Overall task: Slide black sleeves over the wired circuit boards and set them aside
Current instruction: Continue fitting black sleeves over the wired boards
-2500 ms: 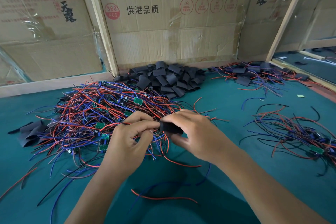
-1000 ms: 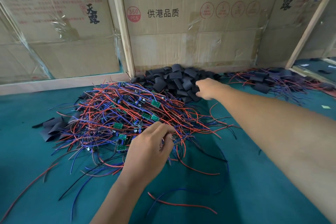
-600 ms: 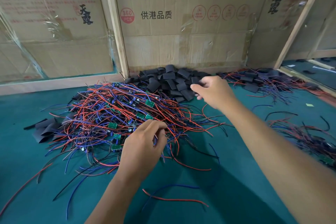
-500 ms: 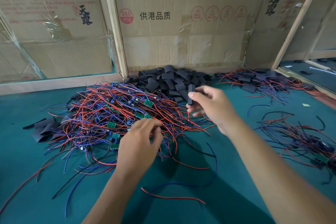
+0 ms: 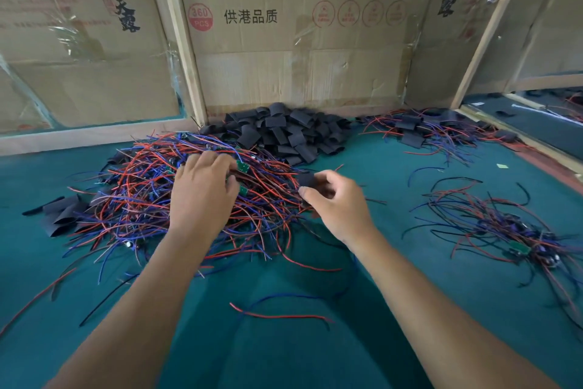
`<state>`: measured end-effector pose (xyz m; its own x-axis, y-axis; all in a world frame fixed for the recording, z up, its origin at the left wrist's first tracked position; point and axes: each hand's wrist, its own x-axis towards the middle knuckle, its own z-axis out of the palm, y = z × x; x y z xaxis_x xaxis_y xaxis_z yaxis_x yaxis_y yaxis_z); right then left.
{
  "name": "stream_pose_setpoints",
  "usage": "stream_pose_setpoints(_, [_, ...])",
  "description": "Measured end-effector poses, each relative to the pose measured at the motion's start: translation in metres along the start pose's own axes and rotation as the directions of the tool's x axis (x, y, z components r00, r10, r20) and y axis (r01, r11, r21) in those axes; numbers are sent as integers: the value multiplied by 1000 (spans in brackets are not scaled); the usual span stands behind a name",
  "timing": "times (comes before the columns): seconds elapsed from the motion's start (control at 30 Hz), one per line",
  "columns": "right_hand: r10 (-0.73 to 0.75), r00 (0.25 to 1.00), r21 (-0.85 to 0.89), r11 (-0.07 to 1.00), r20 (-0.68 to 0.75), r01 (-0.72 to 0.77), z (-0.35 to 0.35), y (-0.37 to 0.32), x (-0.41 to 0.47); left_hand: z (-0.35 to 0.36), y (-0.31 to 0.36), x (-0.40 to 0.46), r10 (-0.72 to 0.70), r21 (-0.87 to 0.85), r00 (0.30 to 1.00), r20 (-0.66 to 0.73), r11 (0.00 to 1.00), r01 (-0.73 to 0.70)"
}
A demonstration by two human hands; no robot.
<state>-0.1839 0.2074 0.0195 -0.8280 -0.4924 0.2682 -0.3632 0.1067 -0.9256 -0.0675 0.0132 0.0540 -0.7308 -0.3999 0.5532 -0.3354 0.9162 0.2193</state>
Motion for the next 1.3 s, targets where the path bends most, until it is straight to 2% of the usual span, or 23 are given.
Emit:
stream_pose_setpoints(0.1, [-6, 1000, -8, 1000, -16, 6, -1, 5, 2, -1, -1, 36, 155, 102, 970, 188, 979, -176])
stream_pose_setpoints(0.17, [5, 1000, 5, 1000, -24, -5, -1, 6, 3, 1, -7, 51, 240, 192, 895, 376, 925, -329])
stream_pose_setpoints(0.23, [13, 1000, -2, 1000, -22, -13, -1, 8, 5, 2, -14, 60, 278, 270, 831, 482, 855, -443])
stream_pose_setpoints(0.37, [11, 1000, -21, 1000, -17, -12, -1, 12, 7, -3, -13, 71, 381, 402, 779, 499, 694, -597])
stream_pose_setpoints(0.43, [17, 1000, -15, 1000, -23, -17, -1, 12, 7, -7, -8, 75, 430, 417, 766, 479, 656, -629])
stream_pose_setpoints(0.57, [29, 997, 19, 999, -65, -27, -2, 11, 9, -22, 1, 76, 444, 344, 771, 457, 711, -613])
stream_pose_setpoints(0.67, [41, 986, 77, 997, -161, -29, -6, 10, 12, -43, 10, 76, 431, 210, 808, 403, 815, -540])
stream_pose_setpoints(0.73, [54, 971, 128, 991, -233, -25, -9, 10, 14, -62, 16, 78, 463, 76, 824, 327, 856, -511])
stream_pose_setpoints(0.87, [81, 953, 199, 980, -292, -22, -13, 9, 16, -99, 26, 75, 544, -72, 836, 65, 839, -540])
stream_pose_setpoints(0.97, [89, 950, 231, 973, -298, -19, -15, 8, 15, -105, 27, 59, 494, -39, 868, -55, 868, -496])
stream_pose_setpoints(1.1, [91, 949, 228, 973, -301, -21, -15, 8, 16, -90, 16, 26, 361, -67, 931, -55, 929, -364])
stream_pose_setpoints(1.2, [72, 956, 197, 980, -283, -16, -14, 8, 15, -82, 9, -3, 244, -32, 960, -137, 968, -251])
stream_pose_setpoints(1.27, [68, 959, 186, 982, -276, -17, -13, 8, 15, -77, 11, -20, 154, -100, 970, -188, 979, -175])
stream_pose_setpoints(1.3, [69, 959, 182, 983, -274, -19, -12, 8, 15, -73, 13, -28, 93, -194, 975, -203, 972, -133])
